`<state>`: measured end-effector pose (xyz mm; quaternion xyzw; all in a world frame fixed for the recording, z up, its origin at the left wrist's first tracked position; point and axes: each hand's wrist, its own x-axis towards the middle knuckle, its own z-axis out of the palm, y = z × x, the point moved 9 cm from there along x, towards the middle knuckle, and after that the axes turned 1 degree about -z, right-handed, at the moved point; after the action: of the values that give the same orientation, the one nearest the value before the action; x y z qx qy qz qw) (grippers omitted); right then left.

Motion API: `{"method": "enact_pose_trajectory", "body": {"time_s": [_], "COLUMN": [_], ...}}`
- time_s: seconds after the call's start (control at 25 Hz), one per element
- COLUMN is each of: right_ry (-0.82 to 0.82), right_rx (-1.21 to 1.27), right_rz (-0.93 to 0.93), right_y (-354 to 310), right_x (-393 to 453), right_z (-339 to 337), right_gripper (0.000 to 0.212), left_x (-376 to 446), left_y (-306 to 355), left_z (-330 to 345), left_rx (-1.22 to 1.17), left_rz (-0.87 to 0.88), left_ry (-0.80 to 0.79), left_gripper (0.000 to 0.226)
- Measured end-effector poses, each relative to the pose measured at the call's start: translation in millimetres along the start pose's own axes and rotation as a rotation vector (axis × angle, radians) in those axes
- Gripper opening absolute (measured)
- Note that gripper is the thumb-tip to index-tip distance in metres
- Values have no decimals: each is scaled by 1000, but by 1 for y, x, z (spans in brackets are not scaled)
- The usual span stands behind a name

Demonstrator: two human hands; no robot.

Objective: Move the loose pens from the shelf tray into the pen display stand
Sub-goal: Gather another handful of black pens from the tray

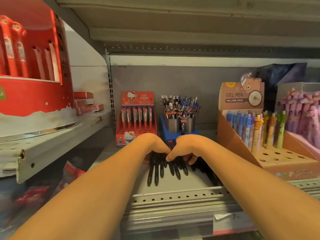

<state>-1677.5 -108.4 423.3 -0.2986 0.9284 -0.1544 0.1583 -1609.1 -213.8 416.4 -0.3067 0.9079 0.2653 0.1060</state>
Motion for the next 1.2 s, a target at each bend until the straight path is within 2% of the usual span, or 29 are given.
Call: {"method": "enact_pose_trajectory", "body": {"time_s": [0.12,0.24,0.4,0.6,0.72,0.84,1.0,1.08,1.2], "right_ry": [-5,-18,-80,-125,-120,-85,-39,2,59], "right_rx": [-14,-31,-120,-285,-394,-500,-407,-377,-342], "right_rz": [10,47,115,71,49,23,2,-28,-32], "right_y": [2,3,-6,-29,-31,-32,-25,-22,-15], "right_x": [-1,-4,-15,-27,-26,-18,-15,-15,-14], "right_z": [2,5,7,5,9,18,18,12,4], "right_gripper": [42,47,55,54,48,48,50,46,30], "left_x": [3,1,-5,-5,2,7,6,9,10], "left_y": [-5,-8,1,8,13,16,9,3,-3], "left_z": [-1,-1,0,-4,-2,4,-2,-6,-7], "left_rx": [-59,-51,123,371,554,620,424,242,-36], "left_rz": [12,-1,26,69,122,157,146,146,150], "left_ry": [20,8,-13,40,80,99,127,137,87], "left_gripper": [30,25,23,21,41,45,51,43,25]}}
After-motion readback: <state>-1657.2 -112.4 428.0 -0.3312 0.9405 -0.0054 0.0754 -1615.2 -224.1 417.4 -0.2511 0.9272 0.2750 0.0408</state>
